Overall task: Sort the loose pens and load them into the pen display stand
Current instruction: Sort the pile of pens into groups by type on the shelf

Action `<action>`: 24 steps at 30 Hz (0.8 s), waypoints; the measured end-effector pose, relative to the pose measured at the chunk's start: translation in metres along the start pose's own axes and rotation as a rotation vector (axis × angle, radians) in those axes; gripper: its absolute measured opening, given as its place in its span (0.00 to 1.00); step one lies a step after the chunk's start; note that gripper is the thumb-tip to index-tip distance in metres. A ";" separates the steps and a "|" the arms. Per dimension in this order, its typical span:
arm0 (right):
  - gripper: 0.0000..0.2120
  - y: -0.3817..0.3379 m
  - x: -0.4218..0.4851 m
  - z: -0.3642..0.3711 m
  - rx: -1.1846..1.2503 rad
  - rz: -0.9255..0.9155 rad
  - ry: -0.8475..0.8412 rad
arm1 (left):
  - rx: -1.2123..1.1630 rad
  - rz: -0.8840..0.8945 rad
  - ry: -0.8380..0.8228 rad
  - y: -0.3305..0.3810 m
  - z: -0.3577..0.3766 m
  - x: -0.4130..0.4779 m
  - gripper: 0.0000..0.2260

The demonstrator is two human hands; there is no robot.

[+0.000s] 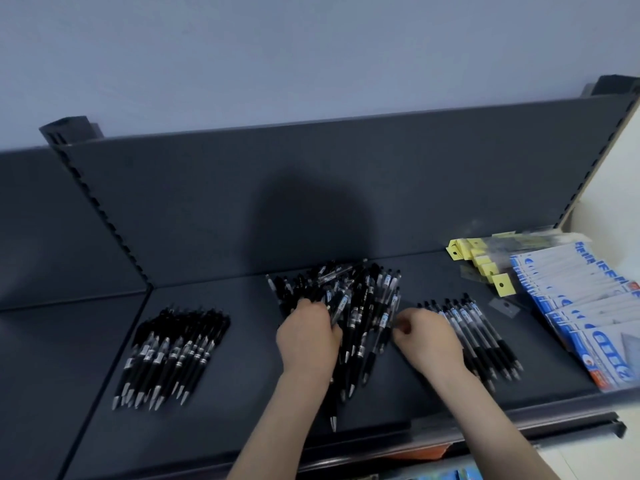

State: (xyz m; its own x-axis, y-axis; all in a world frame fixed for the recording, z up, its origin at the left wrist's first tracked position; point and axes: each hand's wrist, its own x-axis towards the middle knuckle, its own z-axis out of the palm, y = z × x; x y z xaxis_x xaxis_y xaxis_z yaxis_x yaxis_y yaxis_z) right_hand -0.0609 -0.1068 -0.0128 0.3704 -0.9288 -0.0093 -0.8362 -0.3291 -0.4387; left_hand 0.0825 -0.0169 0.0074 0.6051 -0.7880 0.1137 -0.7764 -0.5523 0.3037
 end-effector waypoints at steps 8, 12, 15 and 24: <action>0.11 -0.021 0.018 0.006 -0.130 0.181 -0.054 | -0.247 -0.013 0.046 -0.016 -0.015 -0.011 0.05; 0.16 -0.026 0.021 0.006 -0.100 0.268 -0.128 | -0.346 -0.013 0.064 -0.027 -0.024 -0.019 0.05; 0.17 -0.032 0.021 0.004 -0.073 0.330 -0.153 | -0.390 0.004 0.069 -0.033 -0.027 -0.022 0.04; 0.13 -0.047 0.004 0.009 -0.113 0.349 -0.066 | -0.438 0.036 0.041 -0.041 -0.029 -0.027 0.04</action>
State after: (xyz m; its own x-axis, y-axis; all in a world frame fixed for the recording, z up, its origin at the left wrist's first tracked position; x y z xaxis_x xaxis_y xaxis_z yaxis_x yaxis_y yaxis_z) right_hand -0.0167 -0.0936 -0.0005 0.0776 -0.9766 -0.2003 -0.9546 -0.0149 -0.2974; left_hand 0.1033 0.0347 0.0195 0.5925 -0.7882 0.1664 -0.6544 -0.3504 0.6700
